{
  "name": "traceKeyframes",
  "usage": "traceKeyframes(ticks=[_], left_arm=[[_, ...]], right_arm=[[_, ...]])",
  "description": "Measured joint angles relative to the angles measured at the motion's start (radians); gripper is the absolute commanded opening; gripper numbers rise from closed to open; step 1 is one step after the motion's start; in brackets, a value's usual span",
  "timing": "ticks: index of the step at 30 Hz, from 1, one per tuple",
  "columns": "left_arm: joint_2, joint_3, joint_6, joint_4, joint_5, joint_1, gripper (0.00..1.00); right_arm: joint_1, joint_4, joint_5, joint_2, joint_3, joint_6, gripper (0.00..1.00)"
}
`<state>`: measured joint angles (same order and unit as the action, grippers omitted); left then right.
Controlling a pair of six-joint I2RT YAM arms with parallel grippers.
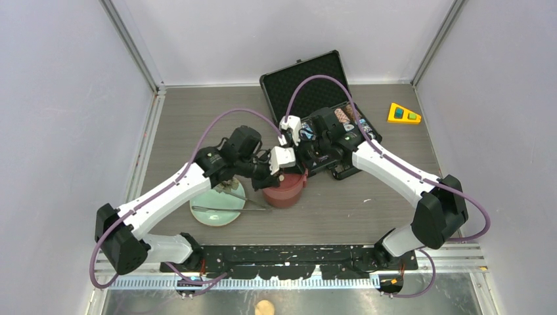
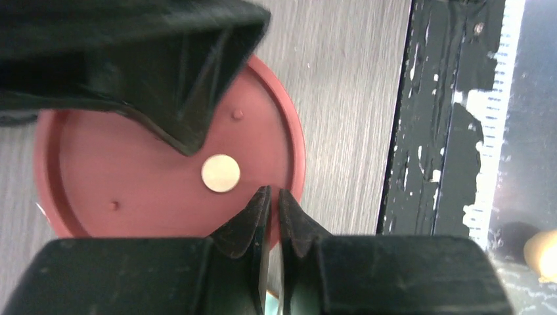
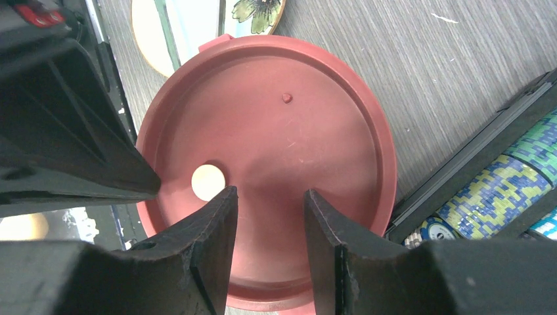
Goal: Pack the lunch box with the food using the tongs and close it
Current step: Pick up the box lid from the center of the board.
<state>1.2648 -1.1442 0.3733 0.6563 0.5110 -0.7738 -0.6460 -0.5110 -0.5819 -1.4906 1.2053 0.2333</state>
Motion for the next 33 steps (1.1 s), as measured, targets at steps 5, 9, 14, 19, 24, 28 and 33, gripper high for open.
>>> traceKeyframes(ticks=[5, 9, 14, 19, 24, 28, 33], left_arm=[[0.016, 0.032, 0.035, -0.001, -0.056, -0.014, 0.12], [0.023, 0.01, 0.046, 0.033, -0.078, -0.012, 0.21], [-0.016, -0.019, -0.003, 0.072, -0.028, 0.045, 0.45], [-0.101, -0.075, -0.079, 0.083, 0.017, 0.188, 0.68], [-0.173, -0.094, -0.135, 0.093, 0.058, 0.387, 0.91], [-0.19, -0.078, -0.135, 0.129, 0.071, 0.602, 0.93], [-0.196, -0.008, -0.028, 0.239, 0.063, 0.847, 0.88]], right_arm=[[0.0, -0.011, -0.002, -0.003, 0.008, 0.0, 0.47], [0.0, -0.016, -0.003, -0.004, 0.011, 0.001, 0.48], [0.0, -0.035, -0.006, -0.001, 0.016, 0.001, 0.53], [0.0, -0.091, -0.007, 0.003, 0.04, -0.001, 0.61], [0.0, -0.181, 0.002, 0.003, 0.082, -0.009, 0.68], [0.0, -0.267, 0.014, 0.003, 0.121, -0.023, 0.74], [0.0, -0.322, 0.031, 0.008, 0.17, -0.027, 0.78]])
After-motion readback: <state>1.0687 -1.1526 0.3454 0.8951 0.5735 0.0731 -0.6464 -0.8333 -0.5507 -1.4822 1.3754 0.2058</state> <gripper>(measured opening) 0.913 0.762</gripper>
